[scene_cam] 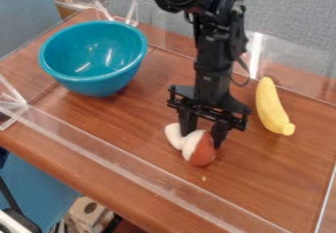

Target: Put the mushroom in the blue bowl

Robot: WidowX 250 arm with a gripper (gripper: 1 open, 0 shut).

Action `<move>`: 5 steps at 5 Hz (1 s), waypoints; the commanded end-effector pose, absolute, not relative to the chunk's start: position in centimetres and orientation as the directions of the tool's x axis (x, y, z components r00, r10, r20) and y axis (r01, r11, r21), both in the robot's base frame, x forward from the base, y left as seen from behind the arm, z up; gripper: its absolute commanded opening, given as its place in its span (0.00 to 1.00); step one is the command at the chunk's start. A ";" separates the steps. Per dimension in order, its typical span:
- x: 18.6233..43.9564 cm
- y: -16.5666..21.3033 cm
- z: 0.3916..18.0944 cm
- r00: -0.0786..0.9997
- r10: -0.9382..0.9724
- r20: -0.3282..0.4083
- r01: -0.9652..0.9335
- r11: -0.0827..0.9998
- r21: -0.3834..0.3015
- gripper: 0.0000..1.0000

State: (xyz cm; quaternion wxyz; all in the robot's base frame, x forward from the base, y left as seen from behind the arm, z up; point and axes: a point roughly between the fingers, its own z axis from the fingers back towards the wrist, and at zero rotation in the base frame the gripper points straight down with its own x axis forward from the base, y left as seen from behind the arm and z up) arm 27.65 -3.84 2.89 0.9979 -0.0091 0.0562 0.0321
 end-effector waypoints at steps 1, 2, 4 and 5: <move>28.0 -3.5 4.9 0.995 0.060 -0.080 -0.062 0.998 -0.029 0.00; 28.3 -3.1 6.2 0.996 0.052 -0.070 -0.055 0.998 -0.040 0.00; 28.9 -0.9 12.0 0.999 0.037 0.002 -0.037 0.995 -0.094 0.00; 29.2 1.2 14.3 0.999 0.025 0.021 -0.022 0.991 -0.131 0.00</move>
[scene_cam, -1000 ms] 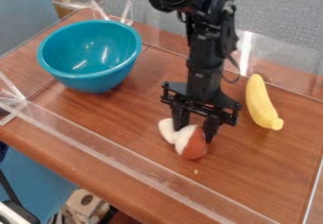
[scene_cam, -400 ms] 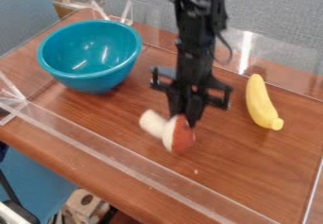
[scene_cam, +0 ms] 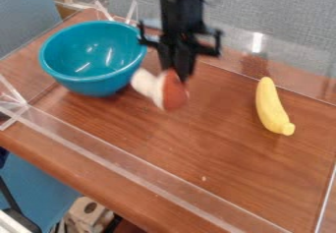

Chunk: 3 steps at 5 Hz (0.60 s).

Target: Put the mushroom in the blue bowl

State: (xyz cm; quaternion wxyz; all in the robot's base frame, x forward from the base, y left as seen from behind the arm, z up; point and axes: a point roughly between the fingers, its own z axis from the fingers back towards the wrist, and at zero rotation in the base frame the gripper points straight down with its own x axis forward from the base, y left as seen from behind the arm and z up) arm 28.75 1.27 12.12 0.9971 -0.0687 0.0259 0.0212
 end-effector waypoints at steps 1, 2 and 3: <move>28.6 2.2 15.5 0.999 -0.015 0.028 0.019 0.987 -0.158 0.00; 28.6 1.6 16.5 0.997 -0.064 0.042 0.070 0.982 -0.175 0.00; 28.5 1.4 18.3 0.995 -0.086 0.060 0.096 0.977 -0.191 0.00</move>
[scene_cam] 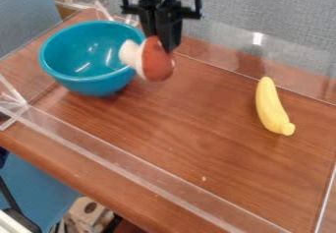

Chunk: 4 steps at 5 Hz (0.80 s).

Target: Put the mushroom in the blue bowl

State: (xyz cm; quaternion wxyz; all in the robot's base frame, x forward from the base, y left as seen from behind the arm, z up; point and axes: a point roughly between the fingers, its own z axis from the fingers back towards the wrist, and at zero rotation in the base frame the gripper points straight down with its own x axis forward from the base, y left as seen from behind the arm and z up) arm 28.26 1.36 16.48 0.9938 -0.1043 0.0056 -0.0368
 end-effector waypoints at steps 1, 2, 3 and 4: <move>28.3 1.1 18.6 0.992 -0.100 0.075 0.113 0.972 -0.204 0.00; 27.9 0.8 18.6 0.991 -0.108 0.085 0.124 0.969 -0.215 0.00; 27.7 0.1 18.4 0.993 -0.075 0.094 0.094 0.970 -0.224 0.00; 27.6 -0.6 18.3 0.994 -0.044 0.102 0.067 0.970 -0.233 0.00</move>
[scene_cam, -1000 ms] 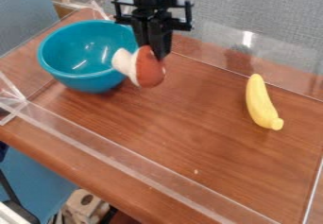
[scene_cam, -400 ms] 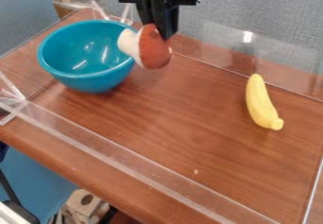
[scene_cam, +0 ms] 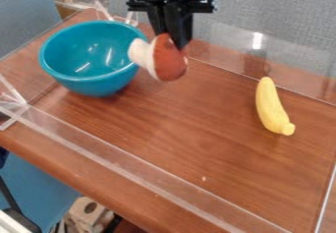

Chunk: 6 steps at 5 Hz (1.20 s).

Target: Put the mushroom in the blue bowl

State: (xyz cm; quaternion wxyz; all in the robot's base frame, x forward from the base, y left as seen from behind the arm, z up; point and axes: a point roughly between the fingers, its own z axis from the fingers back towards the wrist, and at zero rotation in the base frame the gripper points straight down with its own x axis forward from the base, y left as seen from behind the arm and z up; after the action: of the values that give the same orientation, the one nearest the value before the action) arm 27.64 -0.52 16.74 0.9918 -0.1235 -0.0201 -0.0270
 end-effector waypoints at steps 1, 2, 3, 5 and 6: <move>27.2 0.2 18.4 0.994 -0.034 0.107 0.060 0.968 -0.242 0.00; 26.8 1.0 18.3 0.993 -0.029 0.110 0.056 0.967 -0.250 0.00; 27.5 2.1 18.4 0.993 0.048 0.109 -0.019 0.968 -0.250 0.00; 28.9 4.6 18.2 0.974 0.201 0.103 -0.171 0.954 -0.248 0.00; 28.7 5.7 18.0 0.975 0.201 0.097 -0.172 0.953 -0.249 0.00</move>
State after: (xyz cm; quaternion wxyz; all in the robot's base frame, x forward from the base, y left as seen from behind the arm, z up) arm 28.24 5.34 16.56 0.9862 -0.1286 -0.0347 0.0984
